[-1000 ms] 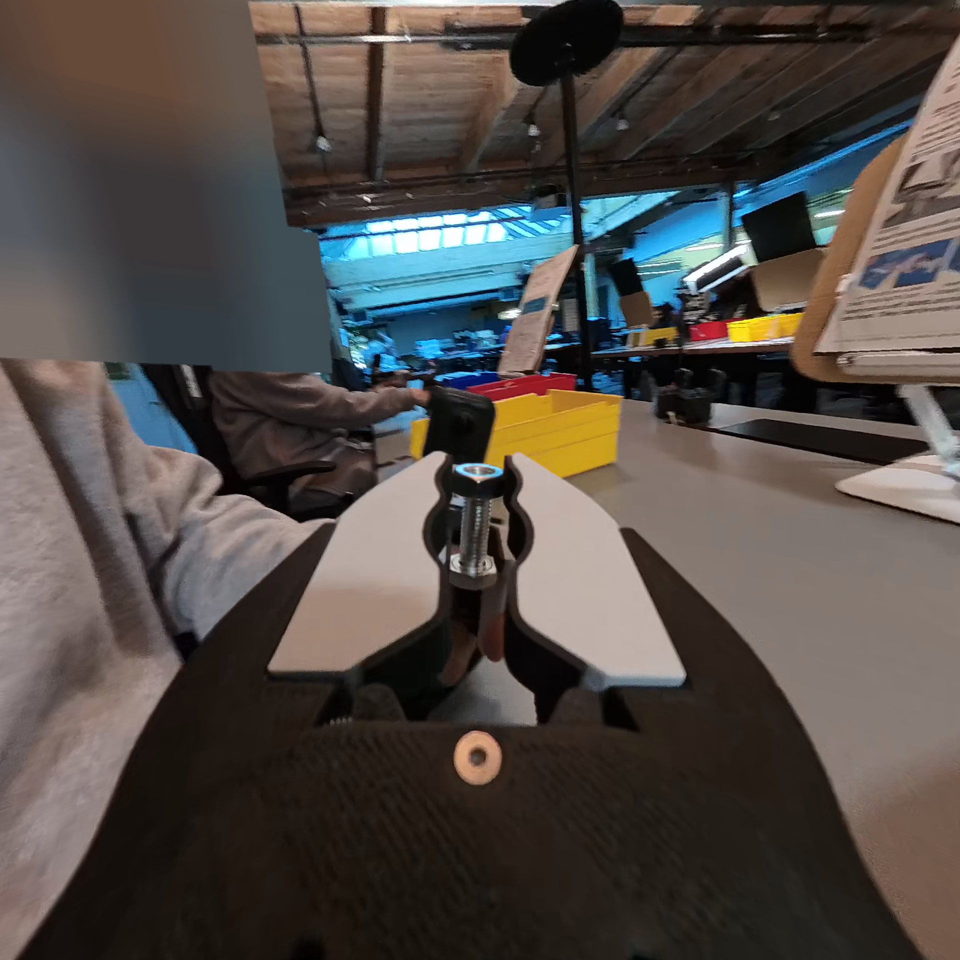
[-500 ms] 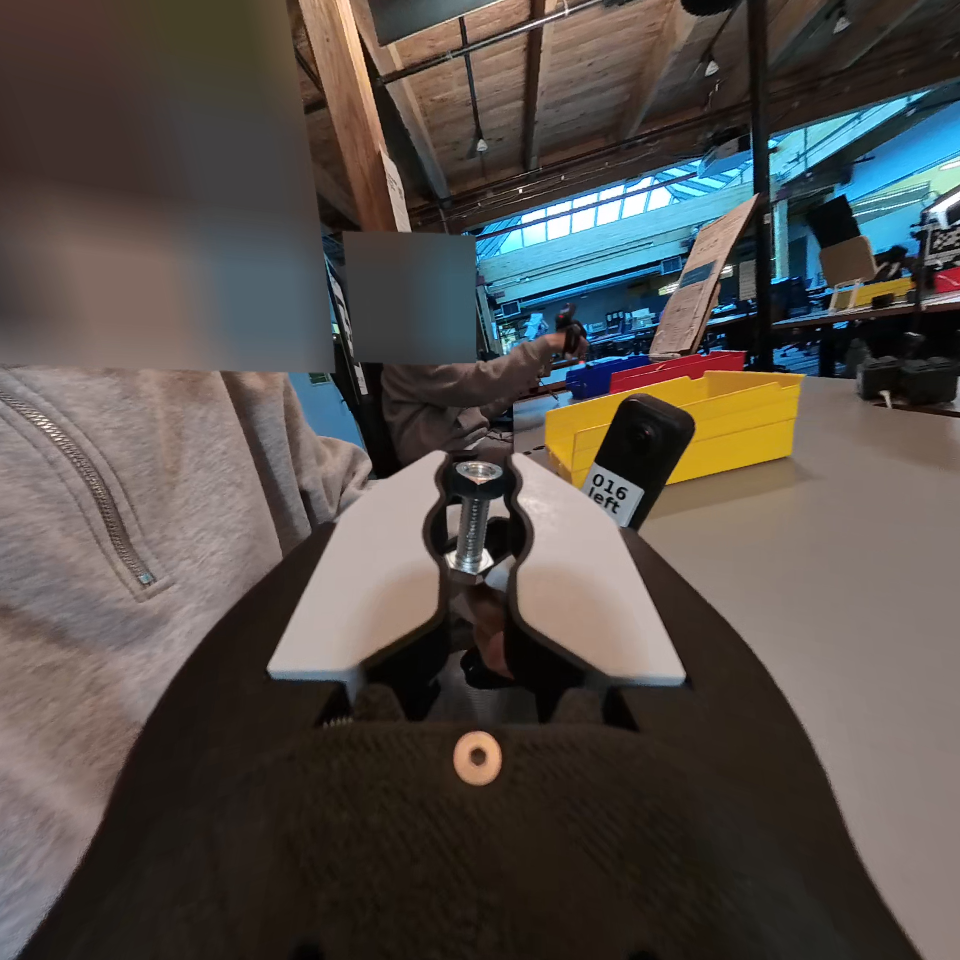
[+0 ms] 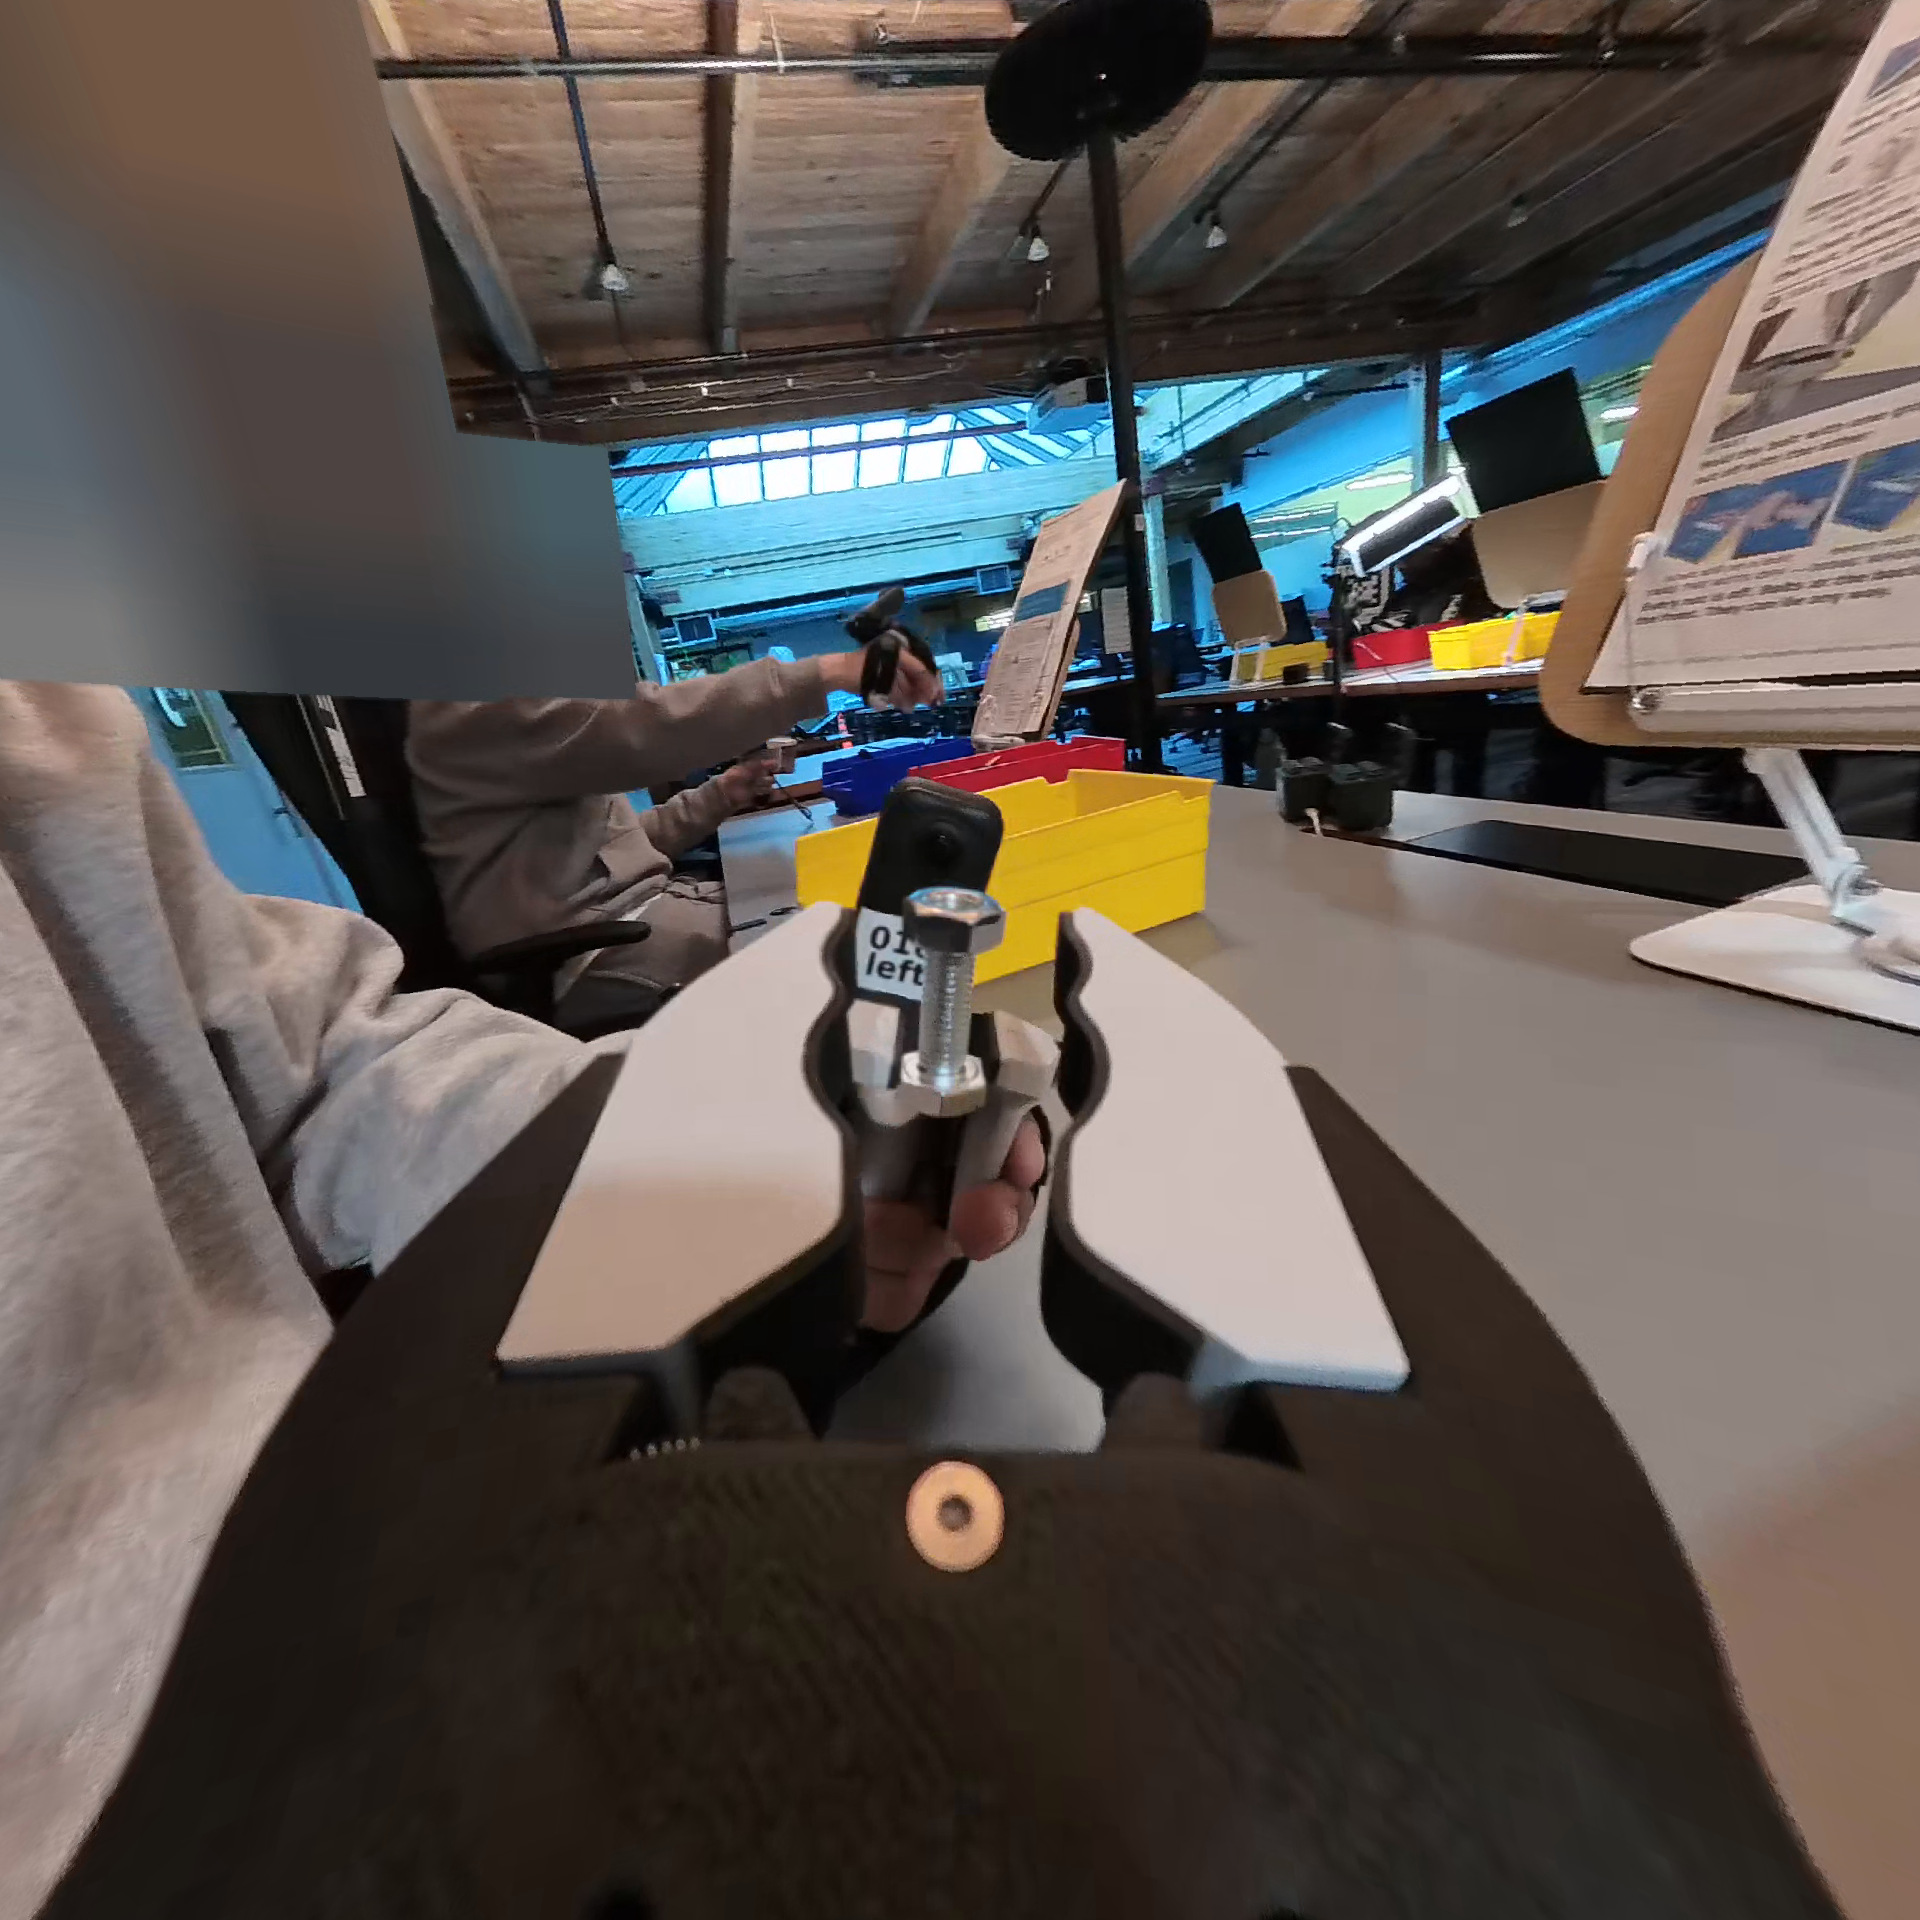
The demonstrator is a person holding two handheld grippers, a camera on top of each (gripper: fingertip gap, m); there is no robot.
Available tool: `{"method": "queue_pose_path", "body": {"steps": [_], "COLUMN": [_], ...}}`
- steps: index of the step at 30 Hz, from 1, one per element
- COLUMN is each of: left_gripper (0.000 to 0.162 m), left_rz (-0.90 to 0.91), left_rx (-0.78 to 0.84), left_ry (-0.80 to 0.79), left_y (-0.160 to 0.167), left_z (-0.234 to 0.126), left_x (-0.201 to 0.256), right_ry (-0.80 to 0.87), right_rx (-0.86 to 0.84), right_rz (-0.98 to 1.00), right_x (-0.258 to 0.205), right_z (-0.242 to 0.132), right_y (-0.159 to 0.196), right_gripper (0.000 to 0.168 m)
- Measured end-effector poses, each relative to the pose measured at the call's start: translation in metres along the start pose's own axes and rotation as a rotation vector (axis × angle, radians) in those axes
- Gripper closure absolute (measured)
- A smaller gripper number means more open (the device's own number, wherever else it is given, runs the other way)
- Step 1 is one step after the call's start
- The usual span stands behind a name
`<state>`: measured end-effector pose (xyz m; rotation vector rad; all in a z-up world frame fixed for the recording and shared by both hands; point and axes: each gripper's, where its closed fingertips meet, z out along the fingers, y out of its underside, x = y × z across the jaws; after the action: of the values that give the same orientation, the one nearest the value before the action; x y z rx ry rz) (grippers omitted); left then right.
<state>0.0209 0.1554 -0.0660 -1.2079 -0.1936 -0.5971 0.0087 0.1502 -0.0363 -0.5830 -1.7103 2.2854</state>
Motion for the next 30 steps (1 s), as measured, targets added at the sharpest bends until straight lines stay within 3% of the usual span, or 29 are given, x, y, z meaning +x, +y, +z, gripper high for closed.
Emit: {"method": "queue_pose_path", "body": {"steps": [11,14,22,25,30], "left_gripper": [0.145,0.145,0.144,0.144,0.144], "left_rz": [0.02,0.018,0.037,0.054,0.04], "left_rx": [0.03,0.037,0.046,0.036,0.059], "left_ry": [-0.004,0.003,-0.039,-0.061,-0.056], "left_y": [-0.004,-0.005,-0.006,-0.004,-0.008], "left_z": [-0.001,-0.001,-0.001,-0.001,-0.003], "left_x": [0.001,0.002,-0.003,-0.005,-0.006], "right_ry": [0.003,0.072,0.069,0.164,0.146], "right_rx": [0.024,0.01,0.03,-0.014,0.001], "right_rz": [0.013,0.022,-0.06,-0.096,-0.056], "right_x": [0.003,0.014,0.001,0.01,0.013], "right_z": [-0.005,-0.007,-0.001,0.002,-0.003], "right_y": [-0.005,-0.003,-0.008,0.0,-0.002], "right_gripper": [0.148,0.159,0.137,0.14,0.144]}}
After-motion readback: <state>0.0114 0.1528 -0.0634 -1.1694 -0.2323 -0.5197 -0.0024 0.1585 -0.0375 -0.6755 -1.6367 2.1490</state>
